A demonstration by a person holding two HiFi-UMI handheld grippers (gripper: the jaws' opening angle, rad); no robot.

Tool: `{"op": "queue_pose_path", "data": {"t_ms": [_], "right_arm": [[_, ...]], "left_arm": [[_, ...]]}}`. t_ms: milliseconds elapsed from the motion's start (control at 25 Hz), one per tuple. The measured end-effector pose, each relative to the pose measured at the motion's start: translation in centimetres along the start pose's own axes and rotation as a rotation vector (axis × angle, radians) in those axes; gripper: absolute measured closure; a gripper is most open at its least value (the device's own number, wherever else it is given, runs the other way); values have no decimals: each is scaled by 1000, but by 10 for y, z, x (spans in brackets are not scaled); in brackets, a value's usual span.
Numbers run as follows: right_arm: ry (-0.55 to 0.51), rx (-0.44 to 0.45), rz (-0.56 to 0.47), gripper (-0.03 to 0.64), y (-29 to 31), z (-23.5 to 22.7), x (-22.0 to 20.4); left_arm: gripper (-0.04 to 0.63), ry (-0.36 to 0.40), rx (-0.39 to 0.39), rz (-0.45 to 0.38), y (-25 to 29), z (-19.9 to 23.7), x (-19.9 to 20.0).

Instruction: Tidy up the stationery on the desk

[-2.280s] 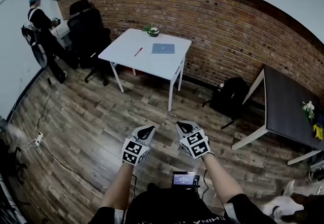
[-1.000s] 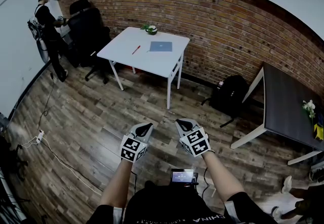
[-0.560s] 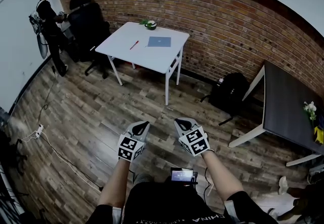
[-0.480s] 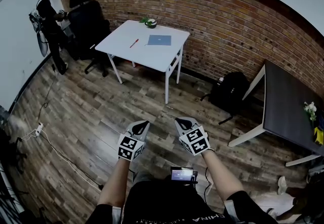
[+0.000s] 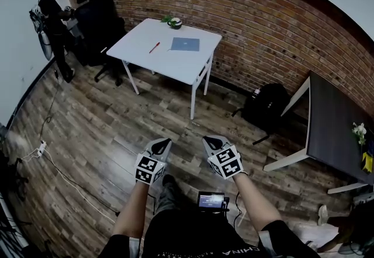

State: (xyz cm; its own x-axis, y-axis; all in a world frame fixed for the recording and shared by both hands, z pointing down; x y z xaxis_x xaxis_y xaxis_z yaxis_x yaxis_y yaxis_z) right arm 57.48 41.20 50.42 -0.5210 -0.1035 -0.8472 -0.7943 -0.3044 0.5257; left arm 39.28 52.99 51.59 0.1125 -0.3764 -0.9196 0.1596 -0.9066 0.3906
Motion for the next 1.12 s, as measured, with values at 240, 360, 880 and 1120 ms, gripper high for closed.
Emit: {"op": "queue_pose_path", "data": {"t_ms": [240,360,880,1120], "right_arm": [[7,-19,19,607,53,-19,35],[15,-32,22,607,78,-30,57],[54,-90,37,607,173,-44,123],[61,-96,53,607,199,-47,134]], "left_arm": [[589,-13,-24,-2,30,63,7],[589,-11,-39,-7,45,97,17],[589,2,-97,-5,78,218,29],[589,-6,-116,2,88,246,26]]}}
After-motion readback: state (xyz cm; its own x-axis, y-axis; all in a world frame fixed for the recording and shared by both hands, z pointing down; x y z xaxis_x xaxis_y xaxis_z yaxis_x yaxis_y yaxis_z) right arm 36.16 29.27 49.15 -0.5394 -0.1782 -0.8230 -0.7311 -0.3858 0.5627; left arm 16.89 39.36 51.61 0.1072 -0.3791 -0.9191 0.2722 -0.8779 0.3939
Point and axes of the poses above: the fingertips, and each gripper's own axes: y forward along the fingers, z to its left, x out of its top, the point moved 8 cm from there along -y, backward along the fingers, and after that the axes turned 4 degrees about z, right-handed, at the moved point
